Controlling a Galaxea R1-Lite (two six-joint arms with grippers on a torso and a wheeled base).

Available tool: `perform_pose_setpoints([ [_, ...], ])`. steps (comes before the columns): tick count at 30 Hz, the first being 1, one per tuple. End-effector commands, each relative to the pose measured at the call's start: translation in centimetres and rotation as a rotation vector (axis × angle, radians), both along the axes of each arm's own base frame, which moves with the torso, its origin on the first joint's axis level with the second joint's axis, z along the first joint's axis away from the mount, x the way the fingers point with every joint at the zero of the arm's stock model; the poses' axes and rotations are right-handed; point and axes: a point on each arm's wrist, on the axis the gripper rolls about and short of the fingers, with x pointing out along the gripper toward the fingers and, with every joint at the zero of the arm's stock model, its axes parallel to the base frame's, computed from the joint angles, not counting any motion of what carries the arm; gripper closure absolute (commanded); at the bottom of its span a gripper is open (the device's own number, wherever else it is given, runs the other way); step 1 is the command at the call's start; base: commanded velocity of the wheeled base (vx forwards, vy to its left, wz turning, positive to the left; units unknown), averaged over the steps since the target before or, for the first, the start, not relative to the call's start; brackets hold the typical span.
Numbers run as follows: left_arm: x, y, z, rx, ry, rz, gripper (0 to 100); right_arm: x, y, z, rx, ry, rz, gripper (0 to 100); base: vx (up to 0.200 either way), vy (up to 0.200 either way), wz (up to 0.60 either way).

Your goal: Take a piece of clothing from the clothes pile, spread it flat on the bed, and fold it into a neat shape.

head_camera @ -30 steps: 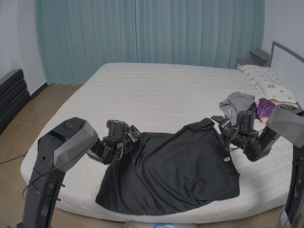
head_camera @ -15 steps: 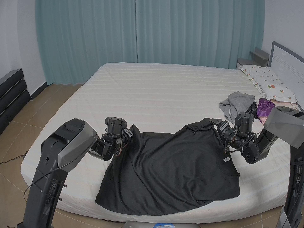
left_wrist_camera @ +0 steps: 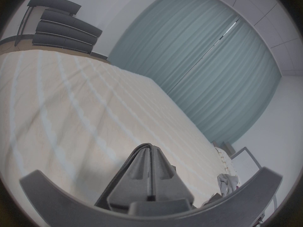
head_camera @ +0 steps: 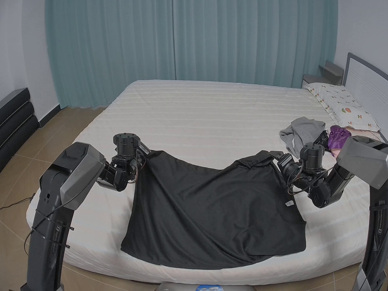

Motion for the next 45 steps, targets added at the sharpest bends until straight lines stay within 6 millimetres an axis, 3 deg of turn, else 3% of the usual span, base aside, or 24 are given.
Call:
perform_pose_setpoints([
  [1, 0.2, 1.0, 1.0, -0.006, -0.028, 0.020, 100, 1.2, -0.2, -0.9, -0.034, -0.007, 0.004, 0, 0.000, 0.000, 0.00],
  [5, 0.1, 1.1, 0.7, -0.002, -0.018, 0.021, 100, 2.7, -0.6, -1.7, -0.084, -0.014, 0.007, 0, 0.000, 0.000, 0.00],
  [12, -0.7, 1.2, 0.4, 0.030, 0.021, 0.011, 100, 5.9, -2.1, -5.1, -0.268, 0.037, 0.044, 0, 0.000, 0.000, 0.00],
  [17, -1.0, 1.3, 0.4, 0.046, 0.035, 0.008, 100, 8.0, -4.4, -6.1, -0.360, 0.061, 0.057, 0, 0.000, 0.000, 0.00],
  [26, -1.3, 1.1, 0.1, 0.049, 0.050, 0.002, 100, 10.6, -3.7, -6.8, -0.384, 0.082, 0.086, 0, 0.000, 0.000, 0.00],
  [27, -1.4, 1.0, 0.1, 0.049, 0.050, 0.000, 100, 10.7, -3.6, -7.0, -0.384, 0.084, 0.088, 100, 0.000, 0.000, 0.00],
  [34, -1.4, 0.9, 0.1, 0.049, 0.049, -0.003, 100, 11.0, -2.9, -8.6, -0.406, 0.092, 0.129, 100, 0.000, 0.000, 0.00],
  [37, -1.3, 0.9, 0.3, 0.046, 0.042, -0.001, 100, 11.6, -3.4, -7.8, -0.399, 0.062, 0.105, 100, 0.000, 0.000, 0.00],
  [45, -1.0, 1.4, 0.5, 0.048, 0.018, 0.033, 100, 14.2, -7.1, -3.5, -0.399, -0.098, -0.089, 100, 0.000, 0.000, 0.00],
])
